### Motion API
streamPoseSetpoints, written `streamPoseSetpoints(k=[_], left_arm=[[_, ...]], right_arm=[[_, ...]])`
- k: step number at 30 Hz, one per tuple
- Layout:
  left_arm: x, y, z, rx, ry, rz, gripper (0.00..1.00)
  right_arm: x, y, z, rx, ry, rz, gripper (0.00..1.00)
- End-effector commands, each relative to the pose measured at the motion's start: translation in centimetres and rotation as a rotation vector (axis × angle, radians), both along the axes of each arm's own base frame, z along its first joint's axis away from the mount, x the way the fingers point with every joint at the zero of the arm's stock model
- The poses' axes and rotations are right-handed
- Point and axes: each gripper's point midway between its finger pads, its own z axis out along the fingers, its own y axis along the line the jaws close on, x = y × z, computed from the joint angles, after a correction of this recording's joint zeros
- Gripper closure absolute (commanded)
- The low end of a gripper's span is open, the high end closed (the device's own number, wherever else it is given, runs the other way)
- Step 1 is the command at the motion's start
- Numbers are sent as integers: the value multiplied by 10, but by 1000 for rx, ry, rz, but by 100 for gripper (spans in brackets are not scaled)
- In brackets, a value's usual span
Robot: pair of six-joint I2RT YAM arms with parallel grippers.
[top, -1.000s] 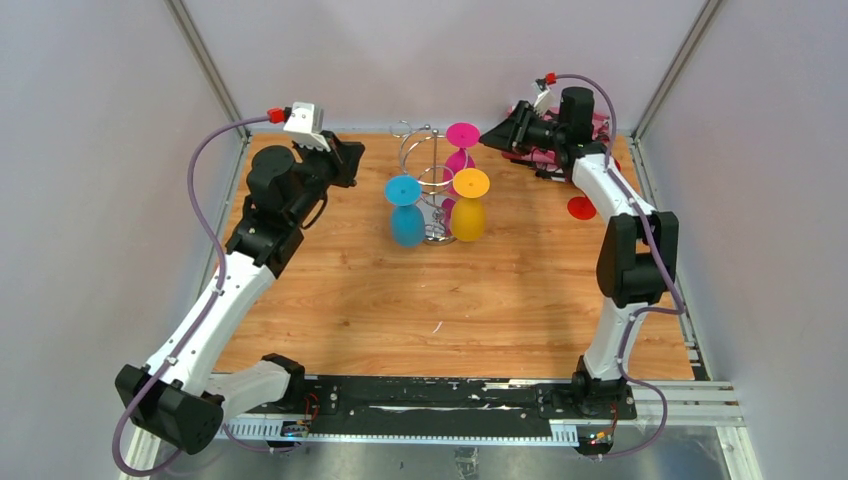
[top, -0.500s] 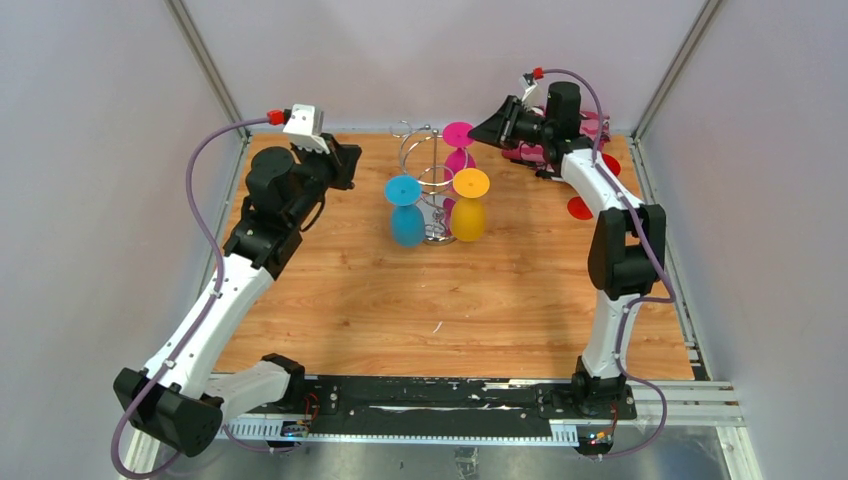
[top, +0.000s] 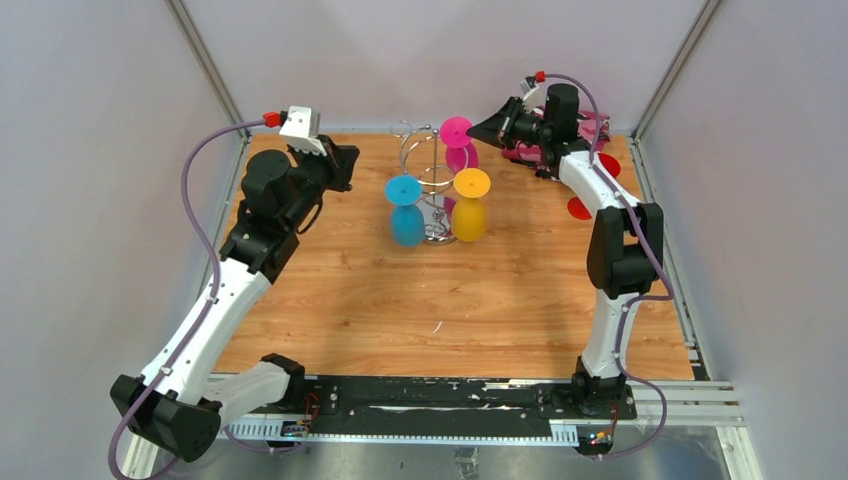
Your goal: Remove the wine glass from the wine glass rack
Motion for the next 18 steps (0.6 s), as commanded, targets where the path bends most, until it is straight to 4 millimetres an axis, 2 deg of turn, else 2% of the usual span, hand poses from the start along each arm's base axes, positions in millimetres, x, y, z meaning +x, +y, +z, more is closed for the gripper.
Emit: streamPoseSetpoints(k=[1, 5, 18], left_arm=[[-7, 0, 4, -5, -8, -7, 95], [-10, 1, 7, -9, -12, -10, 95], [-15, 1, 10, -10, -12, -20, 96]], right_arm=[[-1, 6, -1, 48, 91, -36, 100], [2, 4, -6, 77, 172, -73, 100], [19, 1, 13, 205, 205, -154, 100]])
